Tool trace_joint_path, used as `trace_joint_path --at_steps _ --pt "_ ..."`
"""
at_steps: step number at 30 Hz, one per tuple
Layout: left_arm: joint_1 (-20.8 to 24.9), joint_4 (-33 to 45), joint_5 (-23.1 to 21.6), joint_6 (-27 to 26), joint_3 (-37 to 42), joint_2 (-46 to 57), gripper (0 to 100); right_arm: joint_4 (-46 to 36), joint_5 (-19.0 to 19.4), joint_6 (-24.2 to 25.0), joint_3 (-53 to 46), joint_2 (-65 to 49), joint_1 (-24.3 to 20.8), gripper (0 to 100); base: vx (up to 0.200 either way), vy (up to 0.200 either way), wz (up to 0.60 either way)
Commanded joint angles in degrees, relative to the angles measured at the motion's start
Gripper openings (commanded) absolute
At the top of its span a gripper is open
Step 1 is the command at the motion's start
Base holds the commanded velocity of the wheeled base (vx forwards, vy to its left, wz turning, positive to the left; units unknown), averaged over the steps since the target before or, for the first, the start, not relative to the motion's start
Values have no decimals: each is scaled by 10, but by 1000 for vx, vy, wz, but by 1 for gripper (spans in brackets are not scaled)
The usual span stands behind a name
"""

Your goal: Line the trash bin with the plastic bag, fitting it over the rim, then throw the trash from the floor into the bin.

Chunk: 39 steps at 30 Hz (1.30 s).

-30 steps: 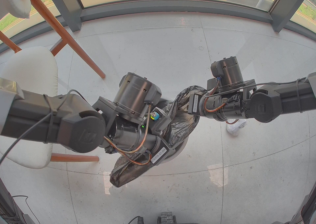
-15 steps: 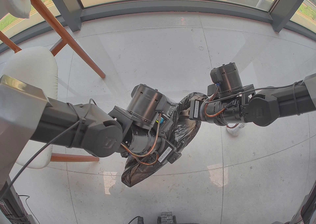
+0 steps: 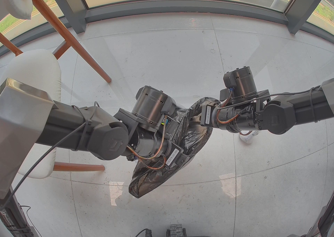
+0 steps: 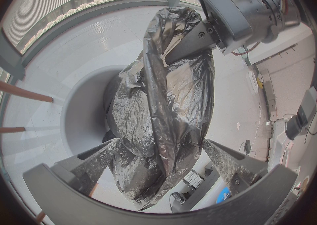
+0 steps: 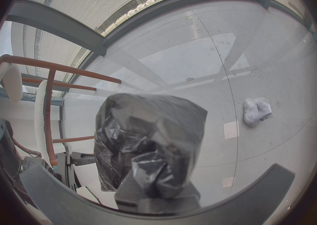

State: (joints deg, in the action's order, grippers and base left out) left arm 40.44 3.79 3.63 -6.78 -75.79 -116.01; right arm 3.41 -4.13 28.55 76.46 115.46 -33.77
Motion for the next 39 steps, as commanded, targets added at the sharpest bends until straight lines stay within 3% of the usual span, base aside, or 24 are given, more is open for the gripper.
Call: trace_joint_path --at_steps 1,12,13,30,39 --pt "0 1 0 13 6 2 100 0 0 0 -2 -3 1 0 0 0 0" --pt "-3 -1 0 18 5 -4 100 0 0 0 -3 -3 3 0 0 0 0" --pt "-2 -1 0 18 6 -4 0 0 0 0 -3 -3 5 0 0 0 0" --pt "-3 0 -3 44 2 2 0 0 1 -1 -6 -6 10 0 0 0 0" --pt "-57 43 -6 45 -84 13 0 43 9 -27 -40 -14 3 0 0 0 0"
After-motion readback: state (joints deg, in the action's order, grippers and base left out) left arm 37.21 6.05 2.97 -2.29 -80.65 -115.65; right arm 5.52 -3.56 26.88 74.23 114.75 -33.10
